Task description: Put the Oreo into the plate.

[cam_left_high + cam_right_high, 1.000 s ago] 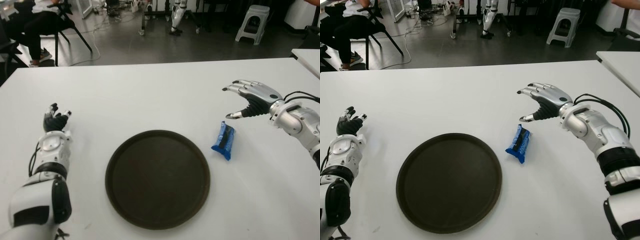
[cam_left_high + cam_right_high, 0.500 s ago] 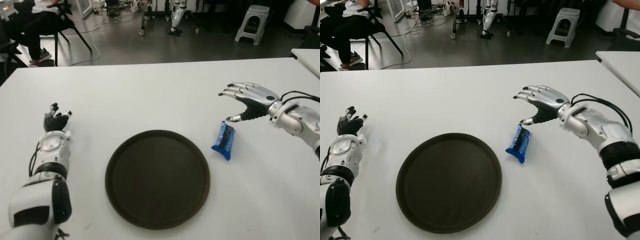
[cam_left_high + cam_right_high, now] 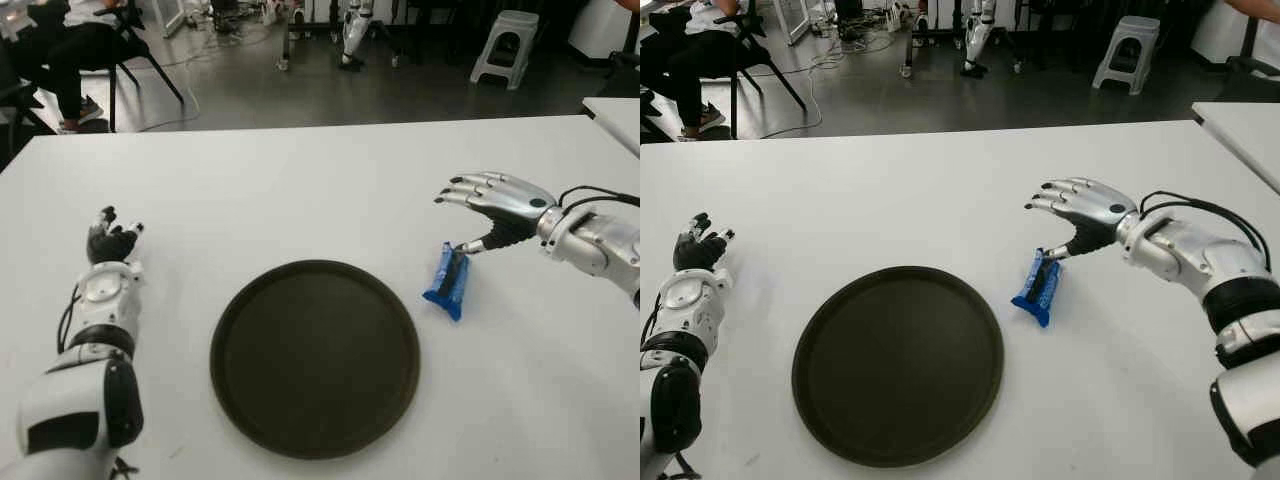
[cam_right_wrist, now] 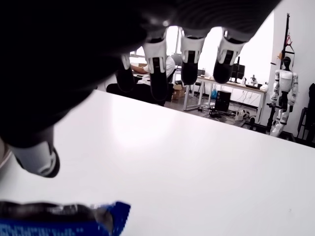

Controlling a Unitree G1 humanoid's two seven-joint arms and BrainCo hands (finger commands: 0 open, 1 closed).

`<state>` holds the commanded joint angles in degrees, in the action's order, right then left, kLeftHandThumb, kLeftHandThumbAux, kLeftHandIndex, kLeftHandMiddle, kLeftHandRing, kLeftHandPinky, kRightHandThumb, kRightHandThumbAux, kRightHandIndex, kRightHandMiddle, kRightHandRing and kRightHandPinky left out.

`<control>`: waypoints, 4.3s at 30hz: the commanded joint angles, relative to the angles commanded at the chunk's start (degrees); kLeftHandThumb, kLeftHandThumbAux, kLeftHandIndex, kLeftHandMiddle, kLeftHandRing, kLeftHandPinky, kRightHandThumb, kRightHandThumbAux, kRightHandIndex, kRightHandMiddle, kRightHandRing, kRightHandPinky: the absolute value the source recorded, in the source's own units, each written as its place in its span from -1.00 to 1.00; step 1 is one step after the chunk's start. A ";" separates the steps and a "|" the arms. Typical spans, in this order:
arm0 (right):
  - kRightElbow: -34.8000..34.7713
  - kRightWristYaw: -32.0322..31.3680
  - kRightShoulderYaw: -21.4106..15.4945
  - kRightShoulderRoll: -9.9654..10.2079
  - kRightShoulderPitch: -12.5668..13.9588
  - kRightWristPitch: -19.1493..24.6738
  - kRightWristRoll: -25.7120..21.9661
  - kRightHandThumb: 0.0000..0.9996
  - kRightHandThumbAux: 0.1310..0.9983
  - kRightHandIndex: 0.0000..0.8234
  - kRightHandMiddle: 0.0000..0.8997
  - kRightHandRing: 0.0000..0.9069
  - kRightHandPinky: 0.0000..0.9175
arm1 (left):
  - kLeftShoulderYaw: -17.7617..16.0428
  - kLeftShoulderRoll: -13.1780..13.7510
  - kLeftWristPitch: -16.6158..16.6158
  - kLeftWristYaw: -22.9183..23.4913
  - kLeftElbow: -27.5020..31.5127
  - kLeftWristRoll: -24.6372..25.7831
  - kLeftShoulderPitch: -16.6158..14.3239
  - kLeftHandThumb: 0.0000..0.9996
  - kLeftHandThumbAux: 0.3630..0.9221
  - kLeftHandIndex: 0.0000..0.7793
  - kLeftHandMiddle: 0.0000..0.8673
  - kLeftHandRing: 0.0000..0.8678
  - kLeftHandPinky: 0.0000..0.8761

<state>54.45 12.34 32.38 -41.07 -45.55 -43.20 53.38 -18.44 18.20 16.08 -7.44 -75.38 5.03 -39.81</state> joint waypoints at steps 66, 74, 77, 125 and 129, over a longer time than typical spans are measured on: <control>3.81 26.37 18.75 -3.24 -7.10 3.33 21.88 -1.00 0.70 -1.00 -1.00 -1.00 -1.00 | 0.15 0.05 -0.21 -0.55 -0.07 -0.02 0.12 -1.00 0.66 -1.00 -1.00 -0.98 -0.91; 4.58 24.85 20.06 -2.62 -8.02 2.55 21.91 -1.00 0.64 -1.00 -1.00 -1.00 -1.00 | 0.43 0.03 -0.10 -0.38 -0.04 -0.35 0.14 -1.00 0.67 -1.00 -1.00 -0.99 -0.91; 4.88 24.91 20.34 -2.39 -8.34 2.02 21.84 -1.00 0.63 -1.00 -1.00 -1.00 -1.00 | 0.48 0.05 -0.04 -0.26 -0.02 -0.36 0.18 -1.00 0.67 -1.00 -1.00 -0.99 -0.91; 0.33 7.25 9.08 -0.21 -2.62 -22.01 0.83 -1.00 0.65 -1.00 -1.00 -1.00 -1.00 | 1.15 0.38 -0.39 -1.09 -0.03 -0.80 0.15 -1.00 0.69 -1.00 -0.98 -0.95 -0.86; 1.03 5.00 8.37 0.09 -2.51 -23.27 -0.46 -1.00 0.63 -1.00 -1.00 -1.00 -1.00 | 0.87 0.36 -0.23 -0.68 0.03 -0.51 0.18 -1.00 0.69 -1.00 -1.00 -0.97 -0.88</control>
<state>55.48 17.33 40.75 -40.98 -48.07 -66.47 52.92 -17.57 18.56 15.85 -8.13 -75.35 4.53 -39.63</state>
